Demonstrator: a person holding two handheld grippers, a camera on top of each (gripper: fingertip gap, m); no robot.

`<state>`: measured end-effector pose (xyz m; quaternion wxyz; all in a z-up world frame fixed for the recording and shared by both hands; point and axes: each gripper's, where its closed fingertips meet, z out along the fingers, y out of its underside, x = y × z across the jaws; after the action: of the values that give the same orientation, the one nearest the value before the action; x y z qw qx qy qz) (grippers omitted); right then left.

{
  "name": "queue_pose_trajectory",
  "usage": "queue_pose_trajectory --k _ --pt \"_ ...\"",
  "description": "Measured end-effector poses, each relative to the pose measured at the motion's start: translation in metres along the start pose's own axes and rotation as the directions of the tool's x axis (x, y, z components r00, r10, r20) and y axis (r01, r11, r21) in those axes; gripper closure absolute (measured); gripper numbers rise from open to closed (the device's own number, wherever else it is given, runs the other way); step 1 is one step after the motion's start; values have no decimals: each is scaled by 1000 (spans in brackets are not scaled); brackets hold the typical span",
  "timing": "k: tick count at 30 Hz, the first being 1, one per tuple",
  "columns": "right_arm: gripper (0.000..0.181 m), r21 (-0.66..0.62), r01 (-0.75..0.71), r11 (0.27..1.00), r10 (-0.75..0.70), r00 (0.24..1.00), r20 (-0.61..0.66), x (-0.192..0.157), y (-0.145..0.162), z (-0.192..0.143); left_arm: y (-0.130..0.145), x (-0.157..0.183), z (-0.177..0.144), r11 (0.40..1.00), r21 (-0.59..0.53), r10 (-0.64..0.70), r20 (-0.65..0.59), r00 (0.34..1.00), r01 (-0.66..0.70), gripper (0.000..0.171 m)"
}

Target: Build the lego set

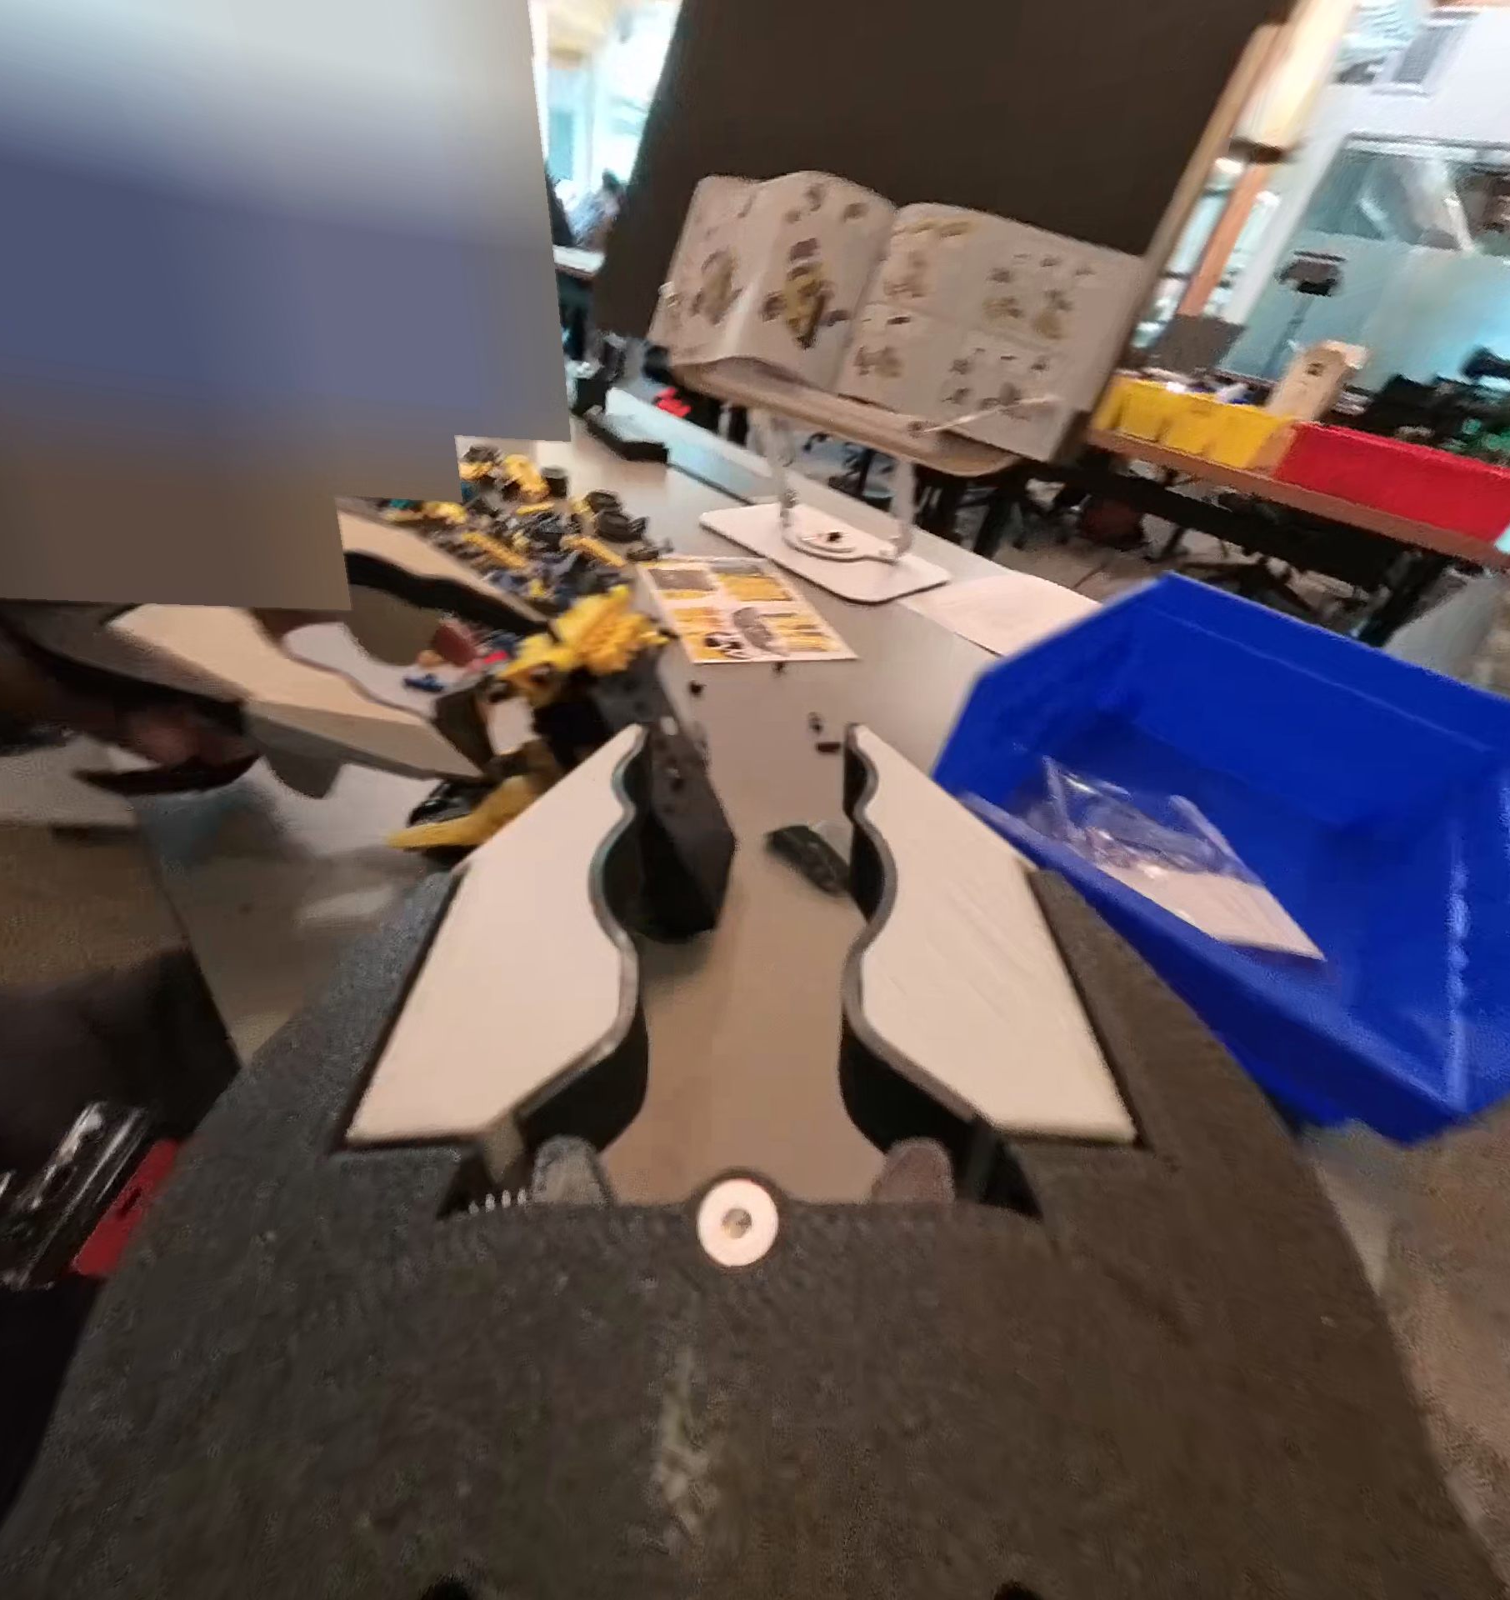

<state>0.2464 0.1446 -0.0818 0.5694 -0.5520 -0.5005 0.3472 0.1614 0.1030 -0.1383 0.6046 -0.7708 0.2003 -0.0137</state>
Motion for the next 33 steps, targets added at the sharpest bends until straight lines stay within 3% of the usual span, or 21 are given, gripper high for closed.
queue_pose_trajectory --k 7,10,15,18,22,25,30,33 --pt "137 115 -341 933 353 929 -113 86 44 -26 -7 -4 -16 986 71 -141 -132 981 151 96" --pt "137 178 -448 876 466 881 -76 100 49 -31 -14 -14 -23 959 135 -228 -160 961 250 98" --pt "137 248 -485 838 514 856 -63 110 45 -38 -23 -29 -32 893 195 -359 -235 903 406 98" --pt "136 255 -444 859 478 873 -92 110 43 -37 -28 -47 -34 869 238 -387 -221 895 434 98" --pt "138 266 -231 936 299 921 -249 114 36 -40 -20 -92 -18 830 224 -506 -86 858 511 101" --pt "138 226 -122 967 187 938 -293 107 35 -38 -16 -109 0 811 192 -553 -57 831 553 102" --pt "138 222 -51 974 125 935 -332 105 32 -42 -11 -135 22 862 190 -489 70 869 470 109" --pt "139 219 -71 973 143 932 -332 108 34 -41 -12 -136 30 855 198 -497 48 866 479 114"
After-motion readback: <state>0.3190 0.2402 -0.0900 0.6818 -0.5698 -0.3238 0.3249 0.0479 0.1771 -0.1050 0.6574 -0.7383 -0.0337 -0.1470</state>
